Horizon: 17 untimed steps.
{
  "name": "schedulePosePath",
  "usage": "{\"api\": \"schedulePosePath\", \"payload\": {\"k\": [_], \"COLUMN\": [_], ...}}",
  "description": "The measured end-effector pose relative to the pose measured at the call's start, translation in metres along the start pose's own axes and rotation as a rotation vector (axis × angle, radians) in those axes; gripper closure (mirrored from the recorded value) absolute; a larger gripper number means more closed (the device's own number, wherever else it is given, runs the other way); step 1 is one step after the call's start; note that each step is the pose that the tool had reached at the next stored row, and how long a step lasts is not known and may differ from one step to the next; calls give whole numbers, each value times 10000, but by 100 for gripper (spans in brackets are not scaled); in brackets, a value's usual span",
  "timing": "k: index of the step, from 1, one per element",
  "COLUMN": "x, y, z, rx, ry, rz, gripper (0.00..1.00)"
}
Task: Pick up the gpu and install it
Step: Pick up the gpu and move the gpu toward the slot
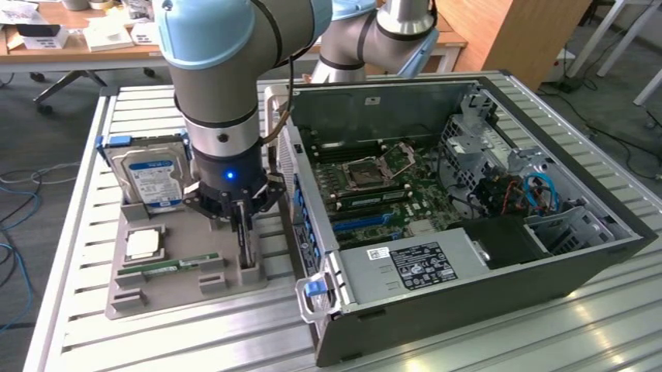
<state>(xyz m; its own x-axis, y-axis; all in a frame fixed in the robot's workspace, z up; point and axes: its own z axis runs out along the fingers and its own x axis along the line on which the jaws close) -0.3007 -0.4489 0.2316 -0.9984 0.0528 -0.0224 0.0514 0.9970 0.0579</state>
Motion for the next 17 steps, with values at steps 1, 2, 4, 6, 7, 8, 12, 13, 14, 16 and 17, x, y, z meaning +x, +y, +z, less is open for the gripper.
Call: {"api": "schedulePosePath", "payload": {"k": [1,2,4,6,7,8,12,13,14,16,17], "x": [0,0,0,0,0,0,0,0,0,0,0], "y": [0,0,0,0,0,0,0,0,0,0,0], "z": [0,0,0,0,0,0,0,0,0,0,0], "rx": [0,0,0,0,0,-1,-10,-11,-11,-11,-11], "ry": [0,0,0,0,0,4,24,27,28,28,28], "rz": [0,0,0,-1,-19,-76,-442,-483,-490,-490,-490], "gripper": [74,74,74,74,74,74,74,74,74,74,74]}}
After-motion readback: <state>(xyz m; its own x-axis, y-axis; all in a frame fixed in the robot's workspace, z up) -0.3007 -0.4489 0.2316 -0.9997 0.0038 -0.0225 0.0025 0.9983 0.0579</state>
